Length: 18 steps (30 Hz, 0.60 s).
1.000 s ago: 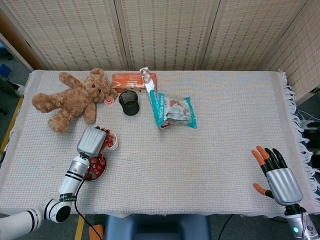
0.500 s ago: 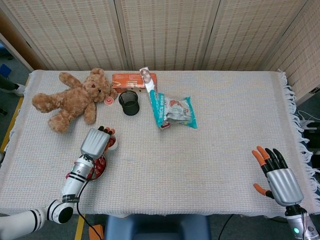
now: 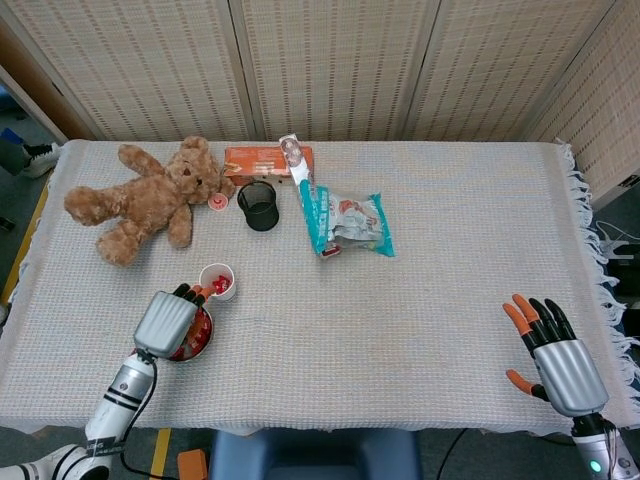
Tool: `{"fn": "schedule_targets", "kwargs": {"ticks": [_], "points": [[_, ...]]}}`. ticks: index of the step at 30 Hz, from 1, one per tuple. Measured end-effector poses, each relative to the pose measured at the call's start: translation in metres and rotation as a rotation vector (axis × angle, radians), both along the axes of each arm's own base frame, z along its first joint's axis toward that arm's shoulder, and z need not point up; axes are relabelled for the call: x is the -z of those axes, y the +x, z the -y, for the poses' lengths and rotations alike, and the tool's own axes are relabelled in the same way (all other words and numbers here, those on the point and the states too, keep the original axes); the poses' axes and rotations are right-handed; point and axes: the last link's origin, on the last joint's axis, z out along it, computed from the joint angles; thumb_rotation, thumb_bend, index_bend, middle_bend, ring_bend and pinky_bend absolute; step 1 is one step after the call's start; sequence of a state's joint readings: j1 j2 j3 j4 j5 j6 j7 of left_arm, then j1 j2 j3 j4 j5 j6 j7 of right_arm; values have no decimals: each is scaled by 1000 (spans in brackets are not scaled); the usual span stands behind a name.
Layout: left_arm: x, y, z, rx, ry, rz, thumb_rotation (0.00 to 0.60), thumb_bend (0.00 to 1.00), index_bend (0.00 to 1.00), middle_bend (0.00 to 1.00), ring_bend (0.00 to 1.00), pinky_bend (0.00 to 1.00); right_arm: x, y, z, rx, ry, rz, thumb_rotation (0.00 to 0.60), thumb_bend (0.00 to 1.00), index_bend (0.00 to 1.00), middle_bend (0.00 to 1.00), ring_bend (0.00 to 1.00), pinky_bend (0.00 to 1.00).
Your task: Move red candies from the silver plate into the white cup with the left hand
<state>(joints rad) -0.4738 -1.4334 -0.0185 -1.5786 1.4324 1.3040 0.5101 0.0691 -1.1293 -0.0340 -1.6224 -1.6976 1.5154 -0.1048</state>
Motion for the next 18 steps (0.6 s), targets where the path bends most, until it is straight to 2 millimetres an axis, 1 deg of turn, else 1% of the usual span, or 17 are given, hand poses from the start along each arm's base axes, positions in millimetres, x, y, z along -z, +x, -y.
{"fn": "schedule_targets", "kwargs": {"ticks": [5,8,14,18], "points": [[-6,-41,42,-97,-16,28,600,384,188,321,346,869,2,2,-3,-12,10,-2,600,68,0,0,0,0],[-9,-63,58,-147,-2,17,600,379,187,316,343,871,4,2,-4,-18,19,-5,600,67,0,0,0,0],[-5,-98,77,-222,51,-24,600,383,256,332,344,878,6,4,-6,-27,32,-7,600,67,0,0,0,0],[1,-113,84,-253,77,-54,600,383,272,343,347,880,7,4,-7,-30,35,-10,600,68,0,0,0,0]]}}
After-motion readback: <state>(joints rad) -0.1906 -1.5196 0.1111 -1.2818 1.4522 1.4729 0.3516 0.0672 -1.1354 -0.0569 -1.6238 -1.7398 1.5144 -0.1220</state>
